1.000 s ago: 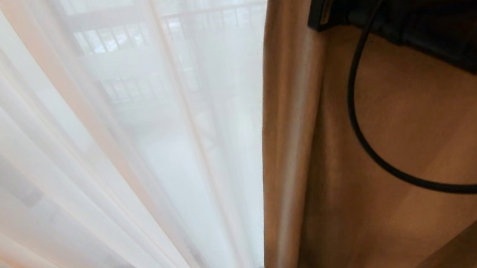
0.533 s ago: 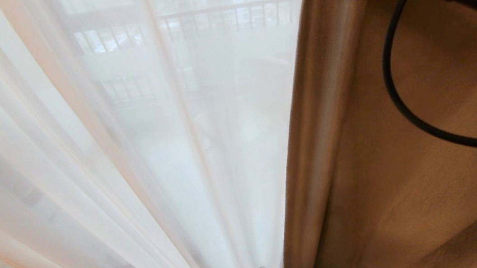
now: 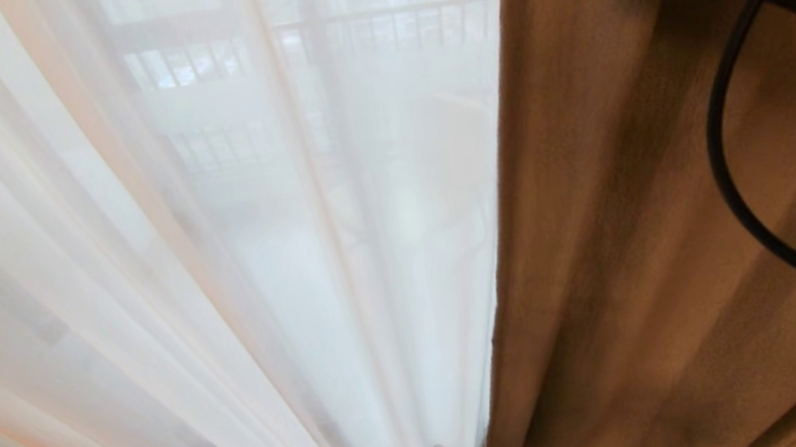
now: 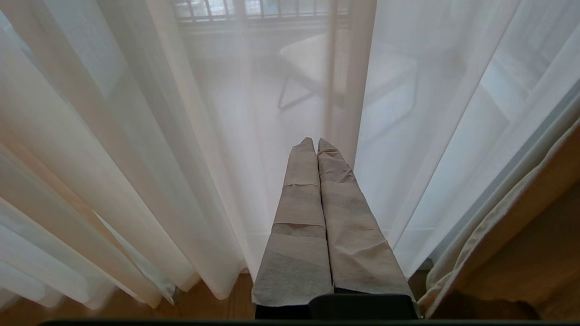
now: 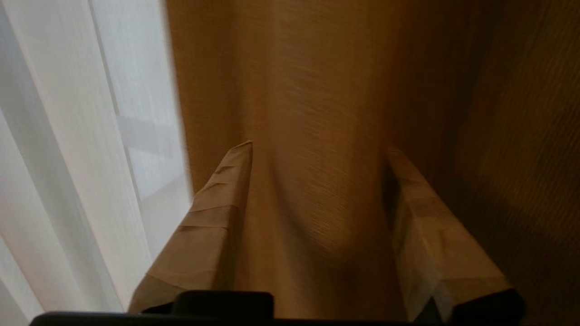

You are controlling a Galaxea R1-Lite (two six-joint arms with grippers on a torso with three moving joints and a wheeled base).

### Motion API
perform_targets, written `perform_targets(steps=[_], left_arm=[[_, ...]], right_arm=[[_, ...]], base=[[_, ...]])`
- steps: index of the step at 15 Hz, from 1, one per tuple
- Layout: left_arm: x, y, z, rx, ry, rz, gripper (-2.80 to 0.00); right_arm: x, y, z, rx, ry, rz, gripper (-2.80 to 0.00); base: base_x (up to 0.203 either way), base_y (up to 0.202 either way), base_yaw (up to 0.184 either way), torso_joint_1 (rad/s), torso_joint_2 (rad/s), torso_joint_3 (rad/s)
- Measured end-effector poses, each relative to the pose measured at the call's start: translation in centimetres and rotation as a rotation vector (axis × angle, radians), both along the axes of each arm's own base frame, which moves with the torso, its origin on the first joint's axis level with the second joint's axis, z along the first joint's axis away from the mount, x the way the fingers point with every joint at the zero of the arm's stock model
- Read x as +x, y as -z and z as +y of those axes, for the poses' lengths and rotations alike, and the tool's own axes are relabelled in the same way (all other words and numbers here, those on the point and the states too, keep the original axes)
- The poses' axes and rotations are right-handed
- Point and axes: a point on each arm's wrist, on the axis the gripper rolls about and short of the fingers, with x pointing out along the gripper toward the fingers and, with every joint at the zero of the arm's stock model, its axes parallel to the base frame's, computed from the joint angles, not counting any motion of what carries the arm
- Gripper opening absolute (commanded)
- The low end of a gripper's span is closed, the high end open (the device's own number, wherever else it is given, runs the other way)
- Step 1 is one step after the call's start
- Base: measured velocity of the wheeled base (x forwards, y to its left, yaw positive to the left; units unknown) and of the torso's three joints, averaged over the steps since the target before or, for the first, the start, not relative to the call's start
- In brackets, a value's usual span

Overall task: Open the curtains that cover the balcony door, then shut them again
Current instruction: Close the outer curtains on both sides

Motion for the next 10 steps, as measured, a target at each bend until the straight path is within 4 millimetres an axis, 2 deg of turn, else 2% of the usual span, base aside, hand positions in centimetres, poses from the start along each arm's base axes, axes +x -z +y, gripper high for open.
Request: perform_targets(steps=[3,5,10], left_arm=[[0.0,0.0,0.0,0.000,0.000,0.000,-2.80],[0.0,0.0,0.0,0.000,0.000,0.000,-2.80],[0.0,0.0,0.0,0.000,0.000,0.000,-2.80]], right_arm=[[-1.5,1.7,-1.2,-0.032,0.003,0.036,0.00],[-2.8,3.5,-2.3,-0.062,0.005,0.072,0.00],[-7.4,8.2,-5.9,-0.106,0.001,0.133,0.00]], base=[[0.000,0.000,0.000,0.000,0.00,0.000],[0.000,0.000,0.000,0.000,0.00,0.000],[0.000,0.000,0.000,0.000,0.00,0.000]])
